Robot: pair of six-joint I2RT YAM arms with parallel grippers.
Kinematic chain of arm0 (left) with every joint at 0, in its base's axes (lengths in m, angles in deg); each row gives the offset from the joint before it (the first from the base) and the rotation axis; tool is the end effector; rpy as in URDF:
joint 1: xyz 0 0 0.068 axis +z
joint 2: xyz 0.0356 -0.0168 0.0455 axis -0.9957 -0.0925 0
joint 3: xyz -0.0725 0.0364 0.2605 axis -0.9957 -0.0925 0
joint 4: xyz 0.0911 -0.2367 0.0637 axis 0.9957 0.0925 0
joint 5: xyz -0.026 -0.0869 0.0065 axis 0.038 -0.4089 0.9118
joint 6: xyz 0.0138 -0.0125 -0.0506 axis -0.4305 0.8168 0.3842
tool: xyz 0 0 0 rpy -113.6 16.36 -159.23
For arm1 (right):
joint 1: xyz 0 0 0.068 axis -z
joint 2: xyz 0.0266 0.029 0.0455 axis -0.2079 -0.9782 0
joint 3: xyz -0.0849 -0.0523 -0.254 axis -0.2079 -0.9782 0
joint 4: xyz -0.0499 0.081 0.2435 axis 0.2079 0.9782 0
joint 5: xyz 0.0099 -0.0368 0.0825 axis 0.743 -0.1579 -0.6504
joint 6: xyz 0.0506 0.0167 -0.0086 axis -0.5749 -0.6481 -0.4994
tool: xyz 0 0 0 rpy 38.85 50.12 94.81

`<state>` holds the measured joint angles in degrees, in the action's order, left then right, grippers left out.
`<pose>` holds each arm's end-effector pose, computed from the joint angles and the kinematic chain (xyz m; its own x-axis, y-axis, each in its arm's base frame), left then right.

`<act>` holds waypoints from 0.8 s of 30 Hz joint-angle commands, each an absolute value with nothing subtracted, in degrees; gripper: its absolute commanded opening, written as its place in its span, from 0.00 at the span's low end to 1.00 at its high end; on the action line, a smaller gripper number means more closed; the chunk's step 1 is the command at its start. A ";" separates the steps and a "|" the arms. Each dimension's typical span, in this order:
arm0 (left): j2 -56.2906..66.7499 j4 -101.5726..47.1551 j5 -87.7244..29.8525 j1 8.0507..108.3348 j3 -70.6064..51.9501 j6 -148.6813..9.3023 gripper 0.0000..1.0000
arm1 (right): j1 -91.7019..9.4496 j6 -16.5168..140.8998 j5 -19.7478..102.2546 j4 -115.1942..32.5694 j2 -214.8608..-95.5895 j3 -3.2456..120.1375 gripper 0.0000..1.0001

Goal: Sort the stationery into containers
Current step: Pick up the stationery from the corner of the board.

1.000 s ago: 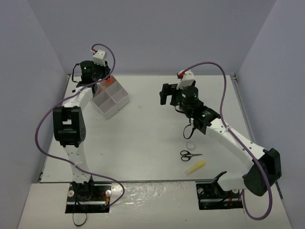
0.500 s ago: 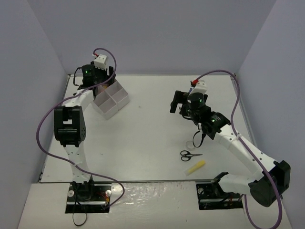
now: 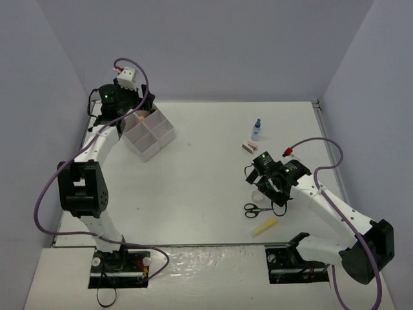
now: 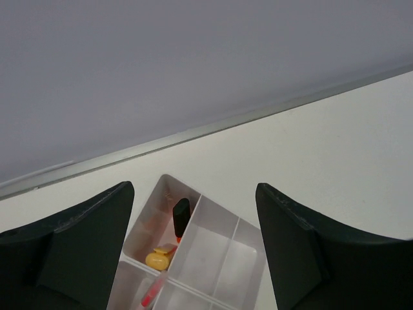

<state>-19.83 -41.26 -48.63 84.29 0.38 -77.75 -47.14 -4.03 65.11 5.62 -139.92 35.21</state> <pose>0.4246 -0.0197 0.3474 -0.0716 -0.0537 -0.9960 0.4711 0.8783 -0.0812 0.1827 0.1165 0.2615 -0.6309 0.6791 -0.3753 0.5546 0.7330 0.3939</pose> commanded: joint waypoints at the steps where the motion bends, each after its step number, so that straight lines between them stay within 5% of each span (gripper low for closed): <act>1: -11.22 -42.68 -50.28 84.34 -2.77 -75.96 0.73 | -52.19 -28.75 66.34 17.82 -133.44 29.48 1.00; 9: -7.69 -40.47 -50.35 84.16 -4.38 -75.44 0.73 | -52.78 -39.75 65.12 18.27 -127.70 20.43 0.98; 24: -6.51 -39.83 -48.82 84.25 -4.26 -76.37 0.73 | -52.78 -39.91 63.55 7.12 -137.78 14.60 0.86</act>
